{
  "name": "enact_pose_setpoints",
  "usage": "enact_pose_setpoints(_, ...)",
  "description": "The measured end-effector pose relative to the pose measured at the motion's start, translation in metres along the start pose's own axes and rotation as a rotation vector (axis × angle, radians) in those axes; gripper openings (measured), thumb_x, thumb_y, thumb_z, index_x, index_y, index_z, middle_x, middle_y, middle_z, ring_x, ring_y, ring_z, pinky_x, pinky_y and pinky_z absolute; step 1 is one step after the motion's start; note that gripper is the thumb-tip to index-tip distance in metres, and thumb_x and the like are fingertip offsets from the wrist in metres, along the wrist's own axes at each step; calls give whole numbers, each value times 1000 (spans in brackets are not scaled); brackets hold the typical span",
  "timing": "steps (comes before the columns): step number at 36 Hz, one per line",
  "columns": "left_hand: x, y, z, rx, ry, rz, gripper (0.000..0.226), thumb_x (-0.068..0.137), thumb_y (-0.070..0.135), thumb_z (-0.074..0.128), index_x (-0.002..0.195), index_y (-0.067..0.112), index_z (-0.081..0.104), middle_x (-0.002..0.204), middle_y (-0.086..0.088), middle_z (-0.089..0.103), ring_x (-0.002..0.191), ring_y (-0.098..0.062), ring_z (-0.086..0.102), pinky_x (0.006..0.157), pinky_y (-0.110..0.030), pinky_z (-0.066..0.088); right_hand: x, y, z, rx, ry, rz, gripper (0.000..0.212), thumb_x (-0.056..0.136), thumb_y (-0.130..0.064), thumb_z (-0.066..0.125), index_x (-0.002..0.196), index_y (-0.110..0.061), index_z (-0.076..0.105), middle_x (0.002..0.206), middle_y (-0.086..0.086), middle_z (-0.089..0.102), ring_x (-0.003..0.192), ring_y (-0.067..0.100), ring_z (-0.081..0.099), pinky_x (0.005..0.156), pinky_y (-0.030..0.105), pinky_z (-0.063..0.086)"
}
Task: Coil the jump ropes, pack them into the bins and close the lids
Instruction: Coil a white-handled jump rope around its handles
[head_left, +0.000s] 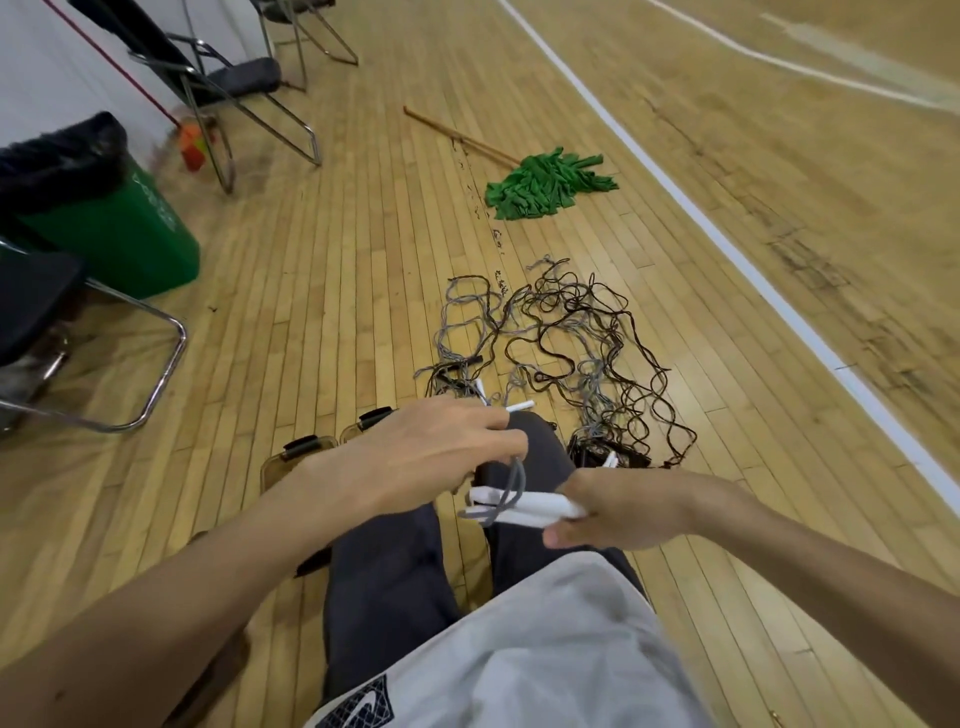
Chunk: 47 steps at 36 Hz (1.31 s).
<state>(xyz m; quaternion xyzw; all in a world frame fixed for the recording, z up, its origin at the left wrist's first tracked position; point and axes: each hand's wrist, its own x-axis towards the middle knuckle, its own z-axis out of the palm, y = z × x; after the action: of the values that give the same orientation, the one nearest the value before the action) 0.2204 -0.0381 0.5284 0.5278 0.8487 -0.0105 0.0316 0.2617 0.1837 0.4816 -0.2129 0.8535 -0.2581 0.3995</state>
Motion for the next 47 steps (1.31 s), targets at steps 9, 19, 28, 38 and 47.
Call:
enact_pose_setpoints(9, 14, -3, -15, -366, -297, -150, 18, 107, 30, 39, 94, 28, 52, 91, 7, 56, 85, -11, 49, 78, -33, 42, -18, -6, 0, -42, 7, -192, 25, 103, -41, 54, 104, -16, 59, 92, 3, 63, 74, 12, 53, 66, 30, 43)
enact_pose_setpoints(19, 7, 5, -4, -593, -226, -211, 24, 90, 2, 63, 88, 19, 47, 69, 14, 44, 62, -6, 38, 55, -21, 30, -27, 3, -6, 135, 194, -377, 30, 98, -38, 63, 82, -16, 52, 68, -8, 45, 59, 8, 40, 55, 23, 33)
enact_pose_setpoints(28, 4, 14, 18, -393, -161, -315, 25, 107, 10, 42, 125, 13, 59, 105, 2, 55, 90, -19, 58, 78, -32, 50, -23, 12, -6, 451, 333, -261, 27, 99, -31, 61, 77, -18, 53, 57, -14, 49, 49, 3, 42, 49, 19, 33)
enact_pose_setpoints(38, 12, 24, 26, -293, -99, -376, 8, 109, 34, 31, 108, 26, 32, 71, 9, 41, 65, -18, 41, 59, -32, 35, -8, 17, -3, 583, 478, -124, 32, 98, -34, 61, 81, -8, 59, 54, -11, 48, 46, 6, 41, 46, 18, 36)
enact_pose_setpoints(47, 16, 26, 30, 110, -239, -187, 30, 111, 32, 26, 129, 14, 42, 111, -3, 61, 99, -25, 64, 71, -34, 46, 3, 20, 8, 426, 408, 48, 33, 100, -41, 59, 78, -17, 56, 58, -5, 49, 46, 7, 39, 47, 19, 32)
